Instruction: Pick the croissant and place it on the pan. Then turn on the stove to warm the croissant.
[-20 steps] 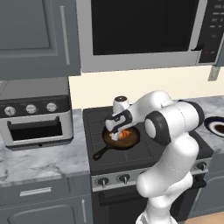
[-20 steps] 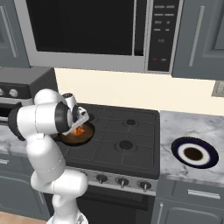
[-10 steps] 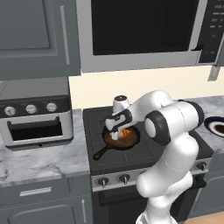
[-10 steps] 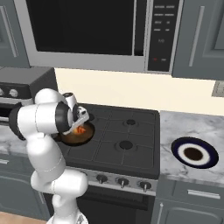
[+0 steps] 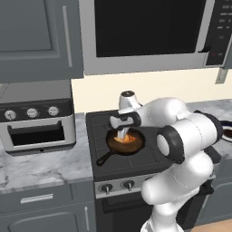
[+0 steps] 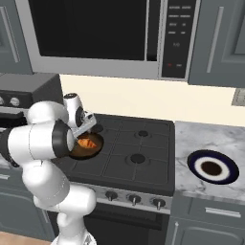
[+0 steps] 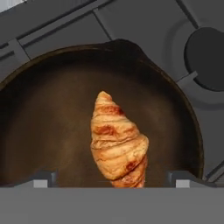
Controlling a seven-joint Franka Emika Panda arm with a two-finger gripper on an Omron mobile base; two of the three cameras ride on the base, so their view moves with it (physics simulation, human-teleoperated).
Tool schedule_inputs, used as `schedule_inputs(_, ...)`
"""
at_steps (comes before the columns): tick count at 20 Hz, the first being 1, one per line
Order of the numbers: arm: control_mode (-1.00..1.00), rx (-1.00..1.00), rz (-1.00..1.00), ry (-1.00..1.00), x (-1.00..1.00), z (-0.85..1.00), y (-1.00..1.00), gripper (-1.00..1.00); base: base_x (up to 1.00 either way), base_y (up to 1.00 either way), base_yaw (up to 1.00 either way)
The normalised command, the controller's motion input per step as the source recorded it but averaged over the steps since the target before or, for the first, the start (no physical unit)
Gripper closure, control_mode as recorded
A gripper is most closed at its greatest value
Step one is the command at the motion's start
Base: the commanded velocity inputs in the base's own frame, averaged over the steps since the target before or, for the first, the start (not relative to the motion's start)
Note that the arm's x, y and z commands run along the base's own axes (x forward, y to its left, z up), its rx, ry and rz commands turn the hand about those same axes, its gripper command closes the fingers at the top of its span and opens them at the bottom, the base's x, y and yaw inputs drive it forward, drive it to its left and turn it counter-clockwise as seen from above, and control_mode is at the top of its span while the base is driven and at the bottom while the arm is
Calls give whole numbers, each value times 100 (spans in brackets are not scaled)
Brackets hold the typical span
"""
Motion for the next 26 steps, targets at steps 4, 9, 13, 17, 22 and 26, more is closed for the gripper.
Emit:
schedule_inputs(4, -100, 0, -1, -2, -40, 71, 0, -100, 0, 0, 0)
schedule_inputs(9, -100, 0, 0, -1, -57, 47, 0, -100, 0, 0, 0)
schedule_inputs(13, -100, -2, -1, -6, -71, 9, 0, -100, 0, 0, 0)
schedule_inputs(17, -100, -3, -3, -9, -70, 0, 2, -100, 0, 0, 0)
schedule_inputs(22, -100, -3, -1, -8, -57, 0, 7, -100, 0, 0, 0)
schedule_inputs(26, -100, -3, 0, -11, -58, 2, 7, -100, 0, 0, 0)
